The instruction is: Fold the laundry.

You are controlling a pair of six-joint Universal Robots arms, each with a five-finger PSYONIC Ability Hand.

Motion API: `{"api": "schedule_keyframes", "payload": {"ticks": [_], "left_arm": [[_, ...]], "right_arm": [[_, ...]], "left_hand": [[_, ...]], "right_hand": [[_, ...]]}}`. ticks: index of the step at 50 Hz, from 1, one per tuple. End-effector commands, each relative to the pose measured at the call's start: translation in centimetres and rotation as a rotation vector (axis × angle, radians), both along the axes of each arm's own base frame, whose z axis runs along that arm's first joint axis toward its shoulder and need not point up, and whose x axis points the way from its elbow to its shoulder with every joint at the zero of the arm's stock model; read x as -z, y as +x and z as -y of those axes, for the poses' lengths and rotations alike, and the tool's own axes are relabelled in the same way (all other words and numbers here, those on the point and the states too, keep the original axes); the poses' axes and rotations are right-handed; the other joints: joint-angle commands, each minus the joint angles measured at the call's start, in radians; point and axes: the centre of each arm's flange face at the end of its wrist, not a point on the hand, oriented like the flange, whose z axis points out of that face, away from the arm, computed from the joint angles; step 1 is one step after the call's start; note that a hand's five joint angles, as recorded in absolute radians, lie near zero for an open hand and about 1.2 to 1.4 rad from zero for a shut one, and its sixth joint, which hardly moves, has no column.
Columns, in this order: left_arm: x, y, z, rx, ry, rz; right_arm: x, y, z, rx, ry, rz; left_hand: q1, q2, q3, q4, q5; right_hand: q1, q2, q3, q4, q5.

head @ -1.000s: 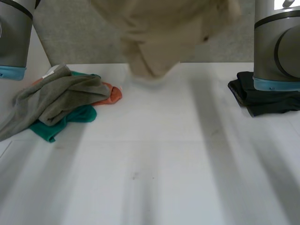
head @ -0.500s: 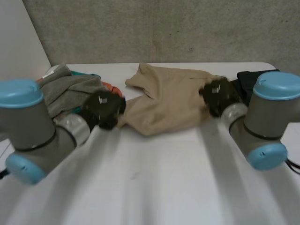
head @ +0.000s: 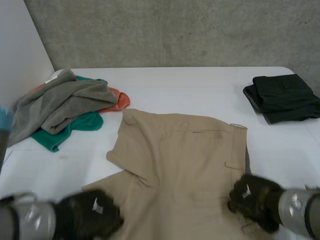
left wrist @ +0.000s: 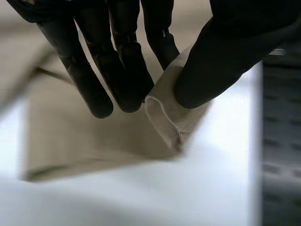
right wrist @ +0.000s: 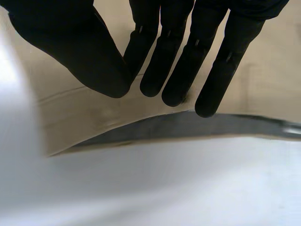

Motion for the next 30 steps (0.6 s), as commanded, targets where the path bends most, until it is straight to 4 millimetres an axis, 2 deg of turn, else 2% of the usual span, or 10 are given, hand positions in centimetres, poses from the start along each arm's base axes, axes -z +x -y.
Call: {"api": "schedule_keyframes", "payload": {"ticks": [1, 4, 11, 12, 14, 15, 19, 20, 24, 30], "left_arm": [[-0.3, -4.3, 9.2, -0.122, -0.284, -0.166], [-0.3, -6.0, 13.8, -0.21, -0.43, -0.261], [0.3, -8.8, 21.0, -0.328, -0.611, -0.471], [0.5, -9.0, 21.1, -0.329, -0.604, -0.476], [1.0, -9.2, 21.0, -0.334, -0.573, -0.468], [1.3, -9.5, 20.3, -0.327, -0.539, -0.449], [1.6, -9.2, 18.8, -0.318, -0.485, -0.408], [1.4, -9.1, 18.5, -0.315, -0.484, -0.409], [0.8, -8.7, 17.7, -0.301, -0.491, -0.427], [-0.3, -8.2, 17.5, -0.282, -0.534, -0.476]], "right_arm": [[-0.8, 2.8, 9.5, 0.311, -0.252, 0.219], [-0.8, 3.9, 11.9, 0.38, -0.349, 0.284], [0.0, 6.5, 16.3, 0.39, -0.574, 0.412], [0.0, 6.8, 16.6, 0.398, -0.592, 0.434], [-0.6, 6.7, 16.6, 0.425, -0.599, 0.456], [-1.1, 6.5, 16.5, 0.447, -0.602, 0.471], [-4.4, 5.1, 15.6, 0.576, -0.585, 0.574], [-6.1, 4.4, 14.8, 0.606, -0.558, 0.619], [-9.1, 3.3, 12.3, 0.595, -0.431, 0.653], [-11.2, 2.2, 10.1, 0.564, -0.239, 0.695]], "left_hand": [[0.255, 0.196, 0.201, 0.193, 0.212], [0.255, 0.196, 0.201, 0.193, 0.212], [0.255, 0.196, 0.201, 0.193, 0.212], [0.255, 0.196, 0.201, 0.193, 0.212], [0.255, 0.196, 0.201, 0.193, 0.212], [0.255, 0.196, 0.201, 0.193, 0.212], [0.255, 0.196, 0.201, 0.193, 0.212], [0.255, 0.196, 0.201, 0.193, 0.212], [0.255, 0.196, 0.201, 0.193, 0.212], [0.255, 0.196, 0.201, 0.193, 0.212]], "right_hand": [[0.336, 0.195, 0.206, 0.199, 0.196], [0.336, 0.195, 0.206, 0.199, 0.196], [0.336, 0.195, 0.206, 0.199, 0.196], [0.223, 0.081, 0.092, 0.085, 0.082], [-0.535, -0.677, -0.666, -0.673, -0.676], [-0.725, -0.866, -0.855, -0.863, -0.865], [-0.885, -1.027, -1.016, -1.023, -1.026], [-0.885, -1.027, -1.016, -1.023, -1.026], [-0.885, -1.027, -1.016, -1.023, -1.026], [-0.885, -1.027, -1.016, -1.023, -1.026]]}}
